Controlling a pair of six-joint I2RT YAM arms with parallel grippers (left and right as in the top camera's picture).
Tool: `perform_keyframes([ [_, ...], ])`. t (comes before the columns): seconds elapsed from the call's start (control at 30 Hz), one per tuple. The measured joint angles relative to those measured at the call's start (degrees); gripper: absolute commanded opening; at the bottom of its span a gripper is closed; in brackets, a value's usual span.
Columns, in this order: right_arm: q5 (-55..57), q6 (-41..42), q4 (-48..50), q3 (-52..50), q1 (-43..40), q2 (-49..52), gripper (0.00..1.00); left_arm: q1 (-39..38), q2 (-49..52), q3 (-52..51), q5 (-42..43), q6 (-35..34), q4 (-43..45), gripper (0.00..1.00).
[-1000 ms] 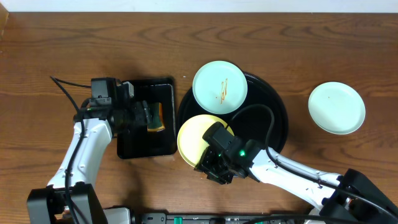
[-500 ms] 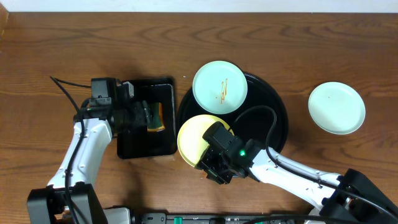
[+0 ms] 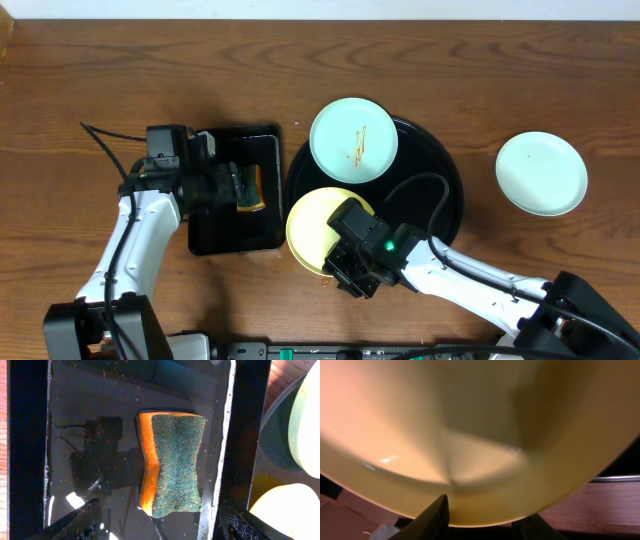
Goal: Clean dirty plates on tray and stack at the side
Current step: 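Grasp the yellow plate rim with the right gripper and drag it rightward on tray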
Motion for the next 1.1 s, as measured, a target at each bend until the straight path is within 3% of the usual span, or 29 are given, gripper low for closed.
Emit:
perform_keyframes([
  [0.3,1.5,0.3,-1.5,0.0,0.0,0.0,0.02,0.0,0.0,0.0,0.0,0.0,-0.1,0.76],
  [0.8,2.2,-13.6,-2.8,0.0,-1.3,0.0,0.01,0.0,0.0,0.0,0.0,0.0,-0.1,0.77],
  [1.1,7.1,-31.7,-4.7,-0.1,-9.7,-2.7,0.01,0.0,0.0,0.0,0.0,0.0,-0.1,0.76],
])
